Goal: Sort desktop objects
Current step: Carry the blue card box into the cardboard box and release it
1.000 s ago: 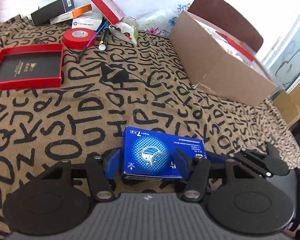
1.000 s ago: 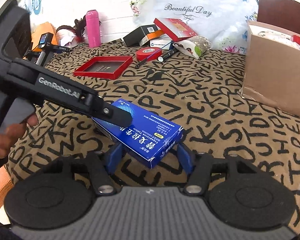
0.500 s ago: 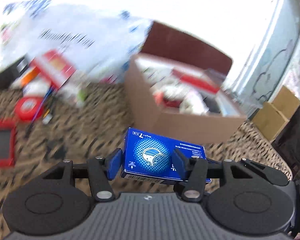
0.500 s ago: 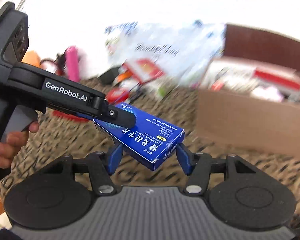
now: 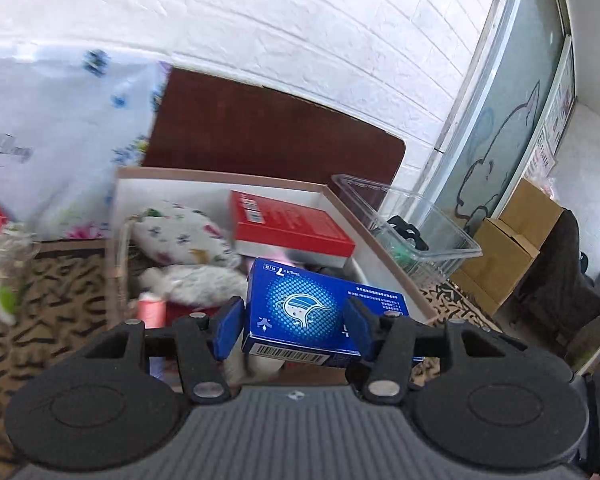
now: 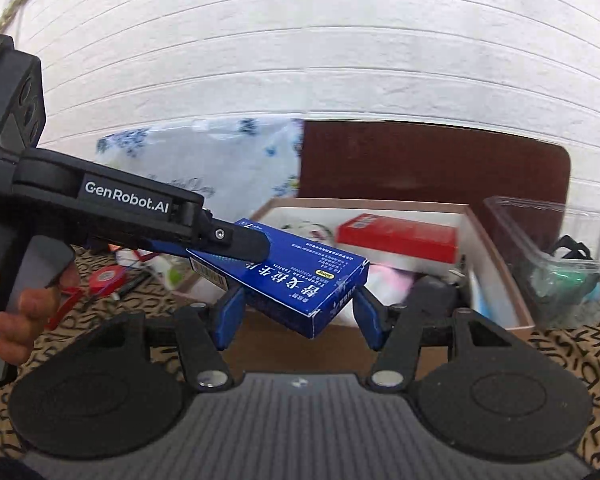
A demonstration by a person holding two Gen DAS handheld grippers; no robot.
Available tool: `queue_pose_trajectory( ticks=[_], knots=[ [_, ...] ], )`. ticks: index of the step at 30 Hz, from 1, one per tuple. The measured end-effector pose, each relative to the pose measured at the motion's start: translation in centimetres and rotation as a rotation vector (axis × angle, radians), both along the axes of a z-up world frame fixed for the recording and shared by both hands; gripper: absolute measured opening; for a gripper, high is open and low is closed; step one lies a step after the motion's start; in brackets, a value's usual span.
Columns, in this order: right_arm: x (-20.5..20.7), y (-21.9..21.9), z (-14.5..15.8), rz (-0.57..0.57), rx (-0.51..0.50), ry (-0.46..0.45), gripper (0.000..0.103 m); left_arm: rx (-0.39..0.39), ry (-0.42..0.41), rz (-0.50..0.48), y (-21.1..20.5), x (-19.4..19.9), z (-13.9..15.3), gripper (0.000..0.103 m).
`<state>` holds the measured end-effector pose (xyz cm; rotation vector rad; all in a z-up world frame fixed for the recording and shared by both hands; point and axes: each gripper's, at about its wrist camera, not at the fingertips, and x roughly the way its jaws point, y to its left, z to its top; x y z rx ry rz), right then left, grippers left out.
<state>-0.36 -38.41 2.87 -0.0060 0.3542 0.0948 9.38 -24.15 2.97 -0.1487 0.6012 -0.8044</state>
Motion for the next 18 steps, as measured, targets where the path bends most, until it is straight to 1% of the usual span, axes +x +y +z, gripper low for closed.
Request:
queue_pose_trajectory(
  ticks=[3,10,11,12,13,14,16,17,18],
  knots=[
    [1.0,-1.8,-0.5,-0.014,-0.015,0.008,0.058,-0.004,0.044,-0.006,-2.2,1.4,-0.8,0.057],
    [3.1,-5.8,-2.1,-0.046,-0.016,0.049,0.058,-0.004,0.092,-0.042,-6.1,3.2,-2.2,0.057],
    [3.3,-6.2,-2.2,-0.063,-0.019,0.051,0.058,-0.001,0.099,-0.051,-6.5,3.2,-2.4,0.058],
    [3.6,-6.6,-2.4,-0.086,-0.023,0.054,0.058,-0.001,0.098,-0.052,-6.8,3.2,-2.5,0.061],
    [3.9,-7.0,-2.6,-0.114,-0.023,0.057,0.058,-0.001,0.095,-0.051,-6.9,3.1,-2.6,0.071],
    [4.1,-7.3,-2.8,-0.139,-0.022,0.063,0.059,0.001,0.090,-0.047,-6.9,2.9,-2.6,0.083],
    [4.4,-7.5,-3.2,-0.167,-0.025,0.075,0.061,-0.005,0.070,-0.044,-6.6,2.5,-2.6,0.093],
    [4.2,-7.5,-3.4,-0.174,-0.025,0.064,0.066,-0.004,0.059,-0.045,-6.5,2.3,-2.5,0.093],
    [4.0,-7.4,-3.6,-0.181,-0.026,0.054,0.076,0.002,0.053,-0.048,-6.3,2.2,-2.4,0.093]
  ],
)
